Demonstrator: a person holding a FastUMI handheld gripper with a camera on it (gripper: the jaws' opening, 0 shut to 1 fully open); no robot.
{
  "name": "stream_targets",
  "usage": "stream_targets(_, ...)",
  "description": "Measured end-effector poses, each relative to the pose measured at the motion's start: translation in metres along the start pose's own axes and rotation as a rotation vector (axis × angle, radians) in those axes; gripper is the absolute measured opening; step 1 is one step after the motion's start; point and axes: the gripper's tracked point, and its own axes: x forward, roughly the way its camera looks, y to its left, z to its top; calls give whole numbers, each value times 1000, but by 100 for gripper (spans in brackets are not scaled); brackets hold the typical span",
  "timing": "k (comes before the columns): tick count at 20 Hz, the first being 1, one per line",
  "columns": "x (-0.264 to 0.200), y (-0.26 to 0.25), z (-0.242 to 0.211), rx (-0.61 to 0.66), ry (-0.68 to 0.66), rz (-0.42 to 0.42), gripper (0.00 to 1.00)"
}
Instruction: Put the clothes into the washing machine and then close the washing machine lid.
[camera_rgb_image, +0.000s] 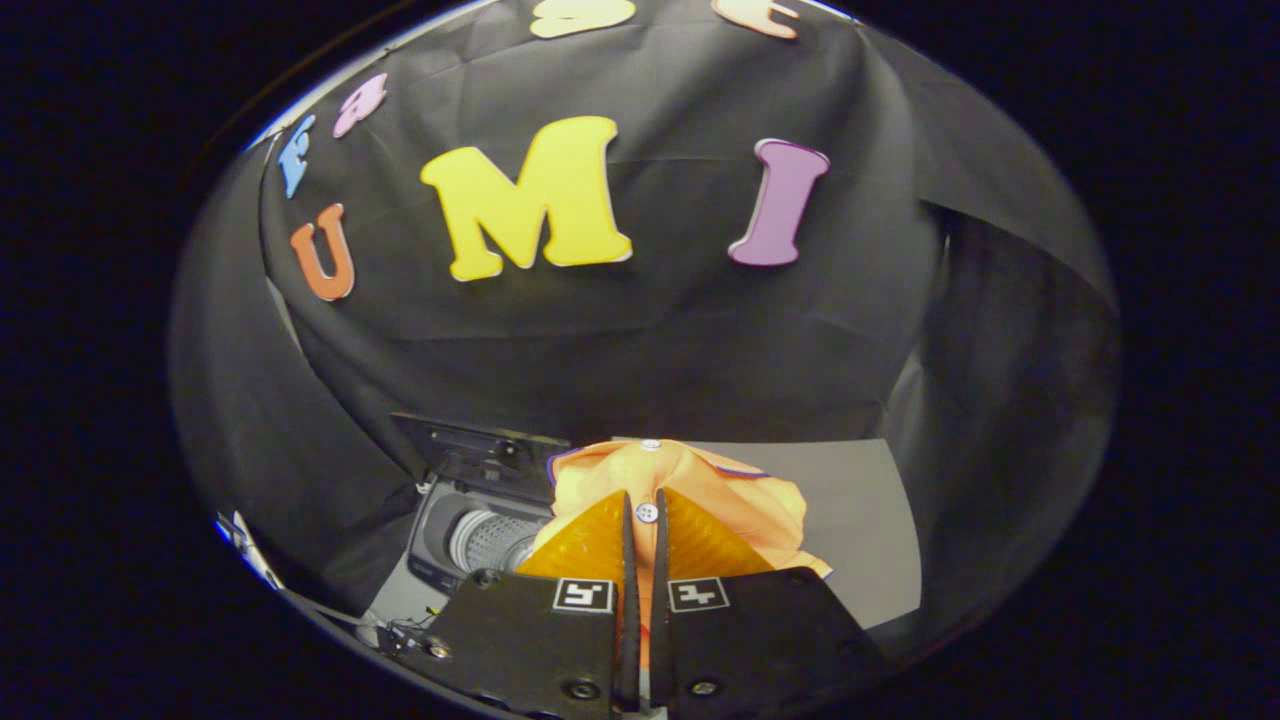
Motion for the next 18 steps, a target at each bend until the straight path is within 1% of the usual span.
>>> stream_targets(8,15,118,24,-80,-19,150,7)
stream_targets(12,27,169,25,-111,-11,210,7)
stream_targets(18,44,231,21,-144,11,283,7)
